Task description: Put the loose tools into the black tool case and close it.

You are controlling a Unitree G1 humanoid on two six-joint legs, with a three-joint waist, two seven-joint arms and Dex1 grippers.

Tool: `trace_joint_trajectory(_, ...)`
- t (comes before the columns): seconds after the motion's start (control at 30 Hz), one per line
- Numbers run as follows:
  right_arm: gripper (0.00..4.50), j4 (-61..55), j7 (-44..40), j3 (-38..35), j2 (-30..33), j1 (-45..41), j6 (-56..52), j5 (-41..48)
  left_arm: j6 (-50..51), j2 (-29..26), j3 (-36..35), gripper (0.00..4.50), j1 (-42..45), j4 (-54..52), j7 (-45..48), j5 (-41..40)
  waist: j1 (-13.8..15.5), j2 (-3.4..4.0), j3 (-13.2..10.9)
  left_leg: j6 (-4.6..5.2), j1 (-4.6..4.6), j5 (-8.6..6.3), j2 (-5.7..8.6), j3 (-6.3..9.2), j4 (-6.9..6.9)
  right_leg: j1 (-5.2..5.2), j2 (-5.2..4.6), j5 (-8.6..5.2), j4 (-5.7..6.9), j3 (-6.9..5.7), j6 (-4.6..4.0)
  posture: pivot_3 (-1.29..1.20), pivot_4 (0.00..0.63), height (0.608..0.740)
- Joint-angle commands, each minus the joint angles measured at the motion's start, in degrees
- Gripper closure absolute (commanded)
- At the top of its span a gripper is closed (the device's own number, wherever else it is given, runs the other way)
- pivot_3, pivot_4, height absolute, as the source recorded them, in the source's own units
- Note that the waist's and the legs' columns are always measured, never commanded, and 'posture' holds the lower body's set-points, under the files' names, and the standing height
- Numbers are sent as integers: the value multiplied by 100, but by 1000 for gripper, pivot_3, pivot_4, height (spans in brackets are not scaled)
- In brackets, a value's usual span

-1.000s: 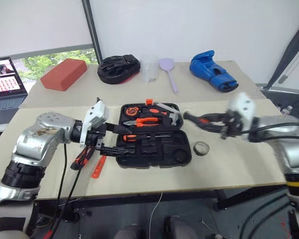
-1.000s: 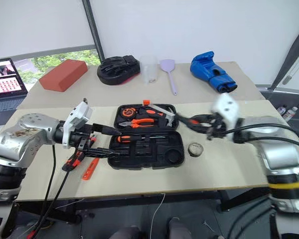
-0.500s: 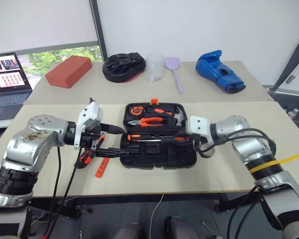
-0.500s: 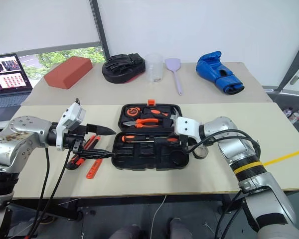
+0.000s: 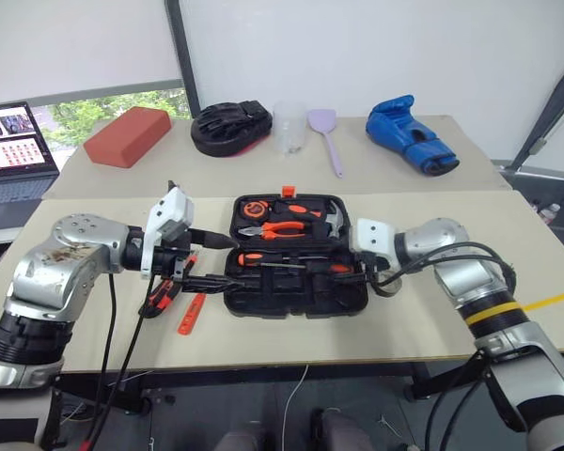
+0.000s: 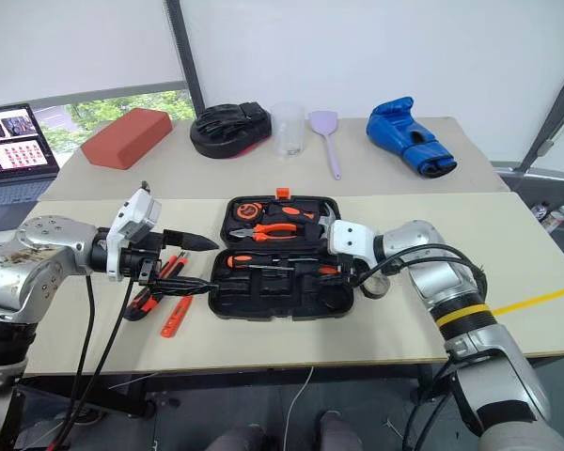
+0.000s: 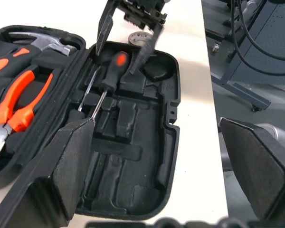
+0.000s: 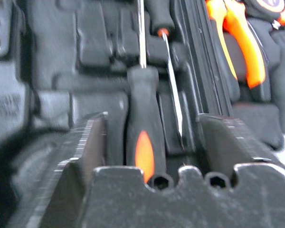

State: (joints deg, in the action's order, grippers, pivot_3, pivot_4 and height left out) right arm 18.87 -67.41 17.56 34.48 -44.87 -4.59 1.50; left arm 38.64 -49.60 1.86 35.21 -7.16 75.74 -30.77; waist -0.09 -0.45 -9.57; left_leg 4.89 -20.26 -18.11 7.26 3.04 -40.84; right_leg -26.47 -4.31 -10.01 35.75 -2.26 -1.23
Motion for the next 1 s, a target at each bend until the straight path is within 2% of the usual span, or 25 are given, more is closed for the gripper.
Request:
trace_joint_trajectory(0.03, 555, -295, 62, -312, -136, -240, -391, 285, -149, 10, -2, 0, 112, 34, 33, 26, -2, 0, 0, 0, 0, 0, 0, 0, 0, -1, 0, 0, 0, 0, 0, 0, 150, 740)
trace_joint_trajectory(0.07, 768, -313, 63, -322, -183, -234, -455, 312, -158, 13, 4, 0, 113, 43, 33, 30, -2, 0, 0, 0, 0, 0, 0, 0, 0, -1, 0, 0, 0, 0, 0, 0, 150, 740)
trace_joint_trajectory(0.27, 2851, -102, 176, -255, -471, -236, -499, 224, -196, 3, 8, 0, 75, 62, 13, 40, -5, 0, 0, 0, -1, 0, 1, 1, 1, -3, 0, 0, 1, -1, 0, 0, 150, 740)
trace_joint_trajectory(0.3, 3100, -17, 207, -214, -511, -246, -456, 163, -201, -2, 3, 0, 60, 59, 3, 45, -6, 0, 0, 0, -1, 0, 0, 1, 1, -3, 0, 0, 2, -1, 0, 0, 150, 740)
trace_joint_trajectory(0.33, 3575, 55, 209, -149, -540, -251, -444, 96, -195, -9, -7, 0, 44, 46, -5, 41, -6, 0, 0, 0, -1, 0, 0, 1, 1, -3, 0, 0, 2, -1, 0, 0, 150, 740)
trace_joint_trajectory(0.4, 4235, 143, 102, 19, -532, -239, -415, -50, -185, -13, -16, 0, 31, 32, -20, 36, -7, 0, 0, 0, -1, 0, 1, 1, 1, -3, 0, 0, 2, -1, 0, 0, 150, 740)
trace_joint_trajectory(0.43, 4463, 199, 78, 116, -517, -226, -329, -161, -184, -14, -18, 0, 28, 29, -23, 35, -8, 0, 0, 0, -1, 0, 1, 1, 1, -4, 0, 0, 3, -1, 0, 0, 150, 740)
trace_joint_trajectory(0.6, 4463, 594, 277, 576, -508, -90, 72, -802, -205, -20, -22, 0, 22, 58, -32, 52, -28, 0, 1, 0, 4, 0, 0, 1, 1, 0, 1, 0, 4, -1, 0, 0, 150, 740)
trace_joint_trajectory(0.73, 4463, 557, 328, 512, -538, -42, 148, -785, -233, -29, -47, 0, -23, 93, -81, 89, -31, -3, 3, -2, 18, 0, 0, 2, -1, 16, 1, 0, 4, -1, 0, 0, 150, 740)
trace_joint_trajectory(0.87, 4463, 24, 387, -47, -687, -75, -203, -135, -156, -51, -262, 0, -311, -19, -385, 102, -38, -3, 3, -45, 36, -23, 1, 1, 0, 28, 1, 0, 5, 6, 0, 0, 150, 740)
trace_joint_trajectory(1.0, 4463, -994, 337, -757, -774, -64, -1545, 939, 1, -85, -804, 0, -991, -262, -912, 40, -60, -1, 1, -31, 19, -15, -1, 1, 4, 5, 3, -1, 12, 6, -4, 0, 150, 740)
